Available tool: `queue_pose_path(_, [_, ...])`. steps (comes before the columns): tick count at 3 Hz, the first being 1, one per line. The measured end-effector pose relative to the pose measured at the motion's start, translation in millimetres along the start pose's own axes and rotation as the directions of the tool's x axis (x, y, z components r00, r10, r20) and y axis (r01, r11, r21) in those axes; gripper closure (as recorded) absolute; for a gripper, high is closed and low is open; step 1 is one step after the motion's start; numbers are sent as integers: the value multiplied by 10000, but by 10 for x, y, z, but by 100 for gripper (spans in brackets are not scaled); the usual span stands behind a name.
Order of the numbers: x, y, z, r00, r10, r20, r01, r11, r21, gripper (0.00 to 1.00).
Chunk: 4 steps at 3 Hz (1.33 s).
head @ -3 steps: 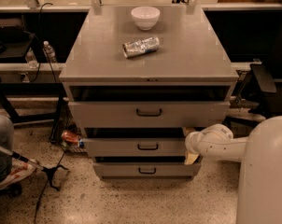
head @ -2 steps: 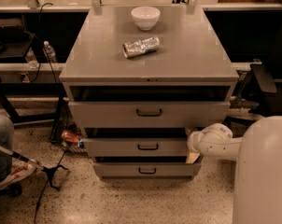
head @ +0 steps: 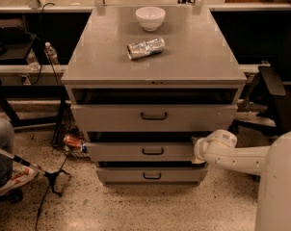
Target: Open middle drawer
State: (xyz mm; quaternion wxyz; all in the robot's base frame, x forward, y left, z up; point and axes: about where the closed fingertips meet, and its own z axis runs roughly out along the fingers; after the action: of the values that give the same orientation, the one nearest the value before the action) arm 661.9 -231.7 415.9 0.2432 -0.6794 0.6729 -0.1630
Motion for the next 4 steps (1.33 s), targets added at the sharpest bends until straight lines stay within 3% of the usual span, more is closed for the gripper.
queue_pose_path(1, [-41, 184, -87, 9988, 357, -344, -357, 9994, 20, 60])
queue_pose_path(2, [-88, 425, -174, 9949, 895, -474, -893, 9960, 71, 91])
queue_pose_path(3, [-90, 418, -184, 9949, 895, -473, -893, 9960, 70, 100])
queue_pose_path(4, [-96, 486, -230, 9959, 832, -347, -831, 9965, 64, 100])
